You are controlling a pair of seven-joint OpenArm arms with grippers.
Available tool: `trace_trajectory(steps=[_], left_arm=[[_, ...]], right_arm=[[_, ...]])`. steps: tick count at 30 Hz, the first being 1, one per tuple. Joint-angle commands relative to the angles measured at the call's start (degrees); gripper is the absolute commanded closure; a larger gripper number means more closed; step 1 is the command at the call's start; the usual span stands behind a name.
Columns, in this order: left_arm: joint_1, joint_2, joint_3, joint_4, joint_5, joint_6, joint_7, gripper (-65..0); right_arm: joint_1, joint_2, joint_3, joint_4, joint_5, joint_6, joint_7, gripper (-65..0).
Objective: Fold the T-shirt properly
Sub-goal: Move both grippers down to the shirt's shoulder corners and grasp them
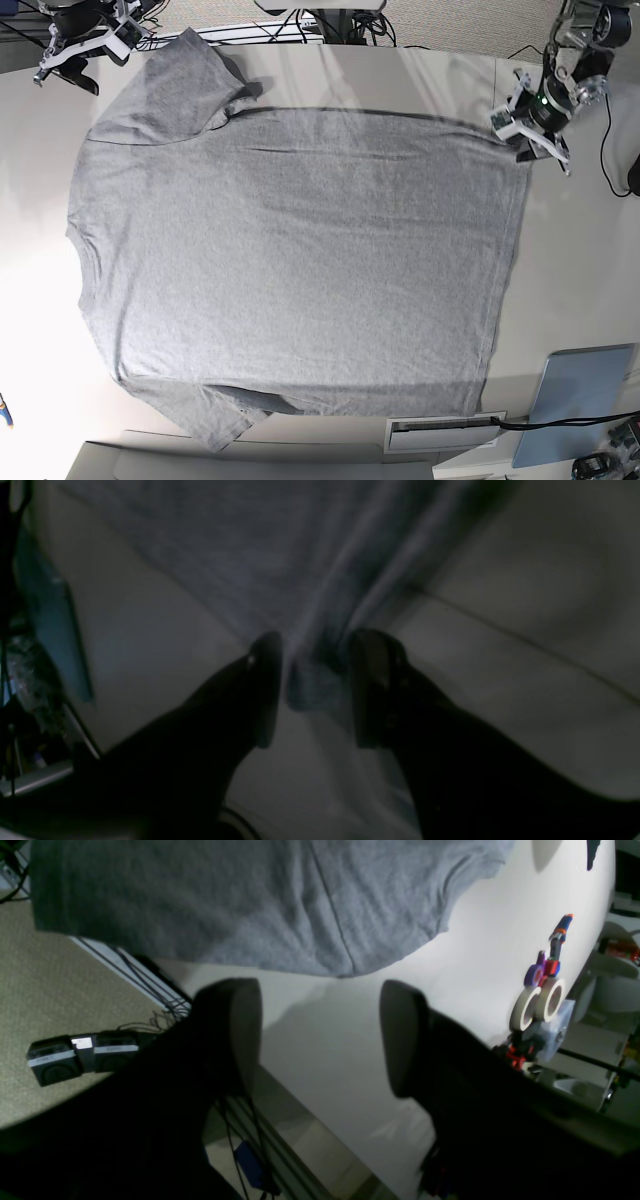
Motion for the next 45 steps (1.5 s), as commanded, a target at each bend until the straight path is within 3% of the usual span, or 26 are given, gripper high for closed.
trace_trajectory(steps=[1, 5, 10, 14, 17, 20, 27, 34, 39, 41, 45], left_arm=[[-0.20, -0.83, 0.09, -0.94, 0.13, -1.60, 1.79, -25.0], [-1.55, -0.81, 0.11, -1.81, 0.13, -2.71, 1.27, -24.9], [-1.97, -0.81, 0.11, -1.81, 0.15, -6.56, 1.25, -24.4], [-1.99, -0.79, 0.11, -1.81, 1.27, -9.70, 1.14, -11.0], [-1.81, -0.72, 0.11, -1.79, 1.20, -9.55, 1.14, 0.0], [-1.73, -0.26, 0.11, -1.79, 1.22, -9.55, 1.25, 0.0], [-1.70, 1.49, 0.11, -1.79, 1.22, -9.44, 1.27, 0.0], [-1.75, 2.54, 0.11, -1.79, 1.42, -9.55, 1.18, 0.0], [-1.75, 2.54, 0.11, -1.79, 4.02, -9.57, 1.16, 0.0], [-1.75, 2.56, 0.11, -1.79, 4.02, -9.57, 1.16, 0.0], [-1.73, 2.54, 0.11, -1.79, 4.02, -9.60, 1.16, 0.0]], right_arm=[[-0.42, 0.26, 0.48, 0.92, -0.07, -0.79, 0.24, -36.5], [1.11, 0.24, 0.48, 0.92, -0.07, -0.76, 0.46, -36.5], [2.36, 0.26, 0.46, 0.92, -0.09, -0.61, 0.63, -36.5], [2.36, 0.26, 0.46, 0.85, -2.84, 3.17, 1.70, -36.5], [2.38, 0.26, 0.44, -0.46, -8.59, 4.26, 6.08, -36.5], [2.38, 2.10, 0.42, -2.51, -11.93, 4.20, 9.09, -36.5], [3.04, 6.43, 0.42, -3.23, -12.02, 4.07, 6.93, -36.5], [4.28, 6.78, 0.42, -4.20, -11.82, 4.96, 6.56, -36.5], [6.10, 6.78, -0.07, -10.99, -11.82, 4.92, 12.37, -36.5], [7.91, 6.78, -1.62, -13.20, -11.85, 4.94, 14.16, -36.5], [12.57, 6.75, -7.61, -17.57, -15.43, 4.83, 12.59, -36.5]])
